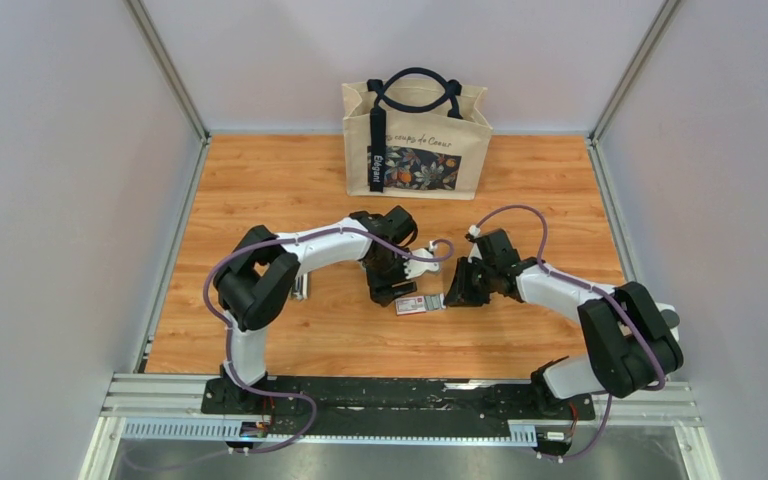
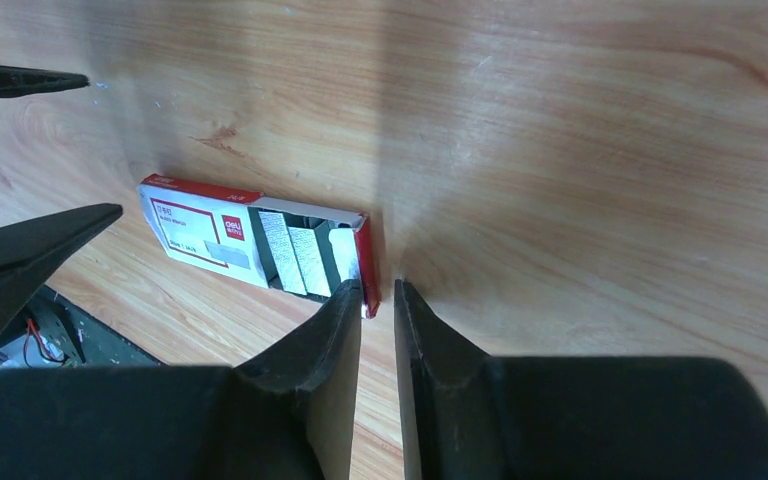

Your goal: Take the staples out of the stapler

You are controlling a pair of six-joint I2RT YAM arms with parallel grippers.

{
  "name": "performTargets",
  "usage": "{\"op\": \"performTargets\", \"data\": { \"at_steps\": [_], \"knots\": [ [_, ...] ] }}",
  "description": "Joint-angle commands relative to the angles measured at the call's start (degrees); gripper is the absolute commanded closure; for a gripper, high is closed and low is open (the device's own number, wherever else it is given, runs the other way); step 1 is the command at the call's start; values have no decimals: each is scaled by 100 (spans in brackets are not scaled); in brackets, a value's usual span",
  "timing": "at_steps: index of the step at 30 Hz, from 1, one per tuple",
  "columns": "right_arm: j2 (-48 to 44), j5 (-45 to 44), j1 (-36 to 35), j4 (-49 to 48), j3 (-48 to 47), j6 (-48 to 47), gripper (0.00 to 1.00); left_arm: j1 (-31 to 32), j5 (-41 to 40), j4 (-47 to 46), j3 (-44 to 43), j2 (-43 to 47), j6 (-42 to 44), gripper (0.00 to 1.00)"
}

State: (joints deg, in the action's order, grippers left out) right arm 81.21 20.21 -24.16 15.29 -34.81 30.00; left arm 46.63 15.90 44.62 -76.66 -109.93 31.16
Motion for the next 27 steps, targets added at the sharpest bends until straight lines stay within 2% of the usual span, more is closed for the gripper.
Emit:
{"op": "performTargets", "data": {
  "at_steps": [1,18,27],
  "knots": [
    [0,159,43,-281,35,111,77,74,-61,-129,-138,-169,171,33],
    [97,300,43,-421,79,173,79,267,-79,-234,-262,-345,145,34],
    [97,300,34,-404,88,191,81,329,-52,-217,-156,-205,127,39]
  ]
}}
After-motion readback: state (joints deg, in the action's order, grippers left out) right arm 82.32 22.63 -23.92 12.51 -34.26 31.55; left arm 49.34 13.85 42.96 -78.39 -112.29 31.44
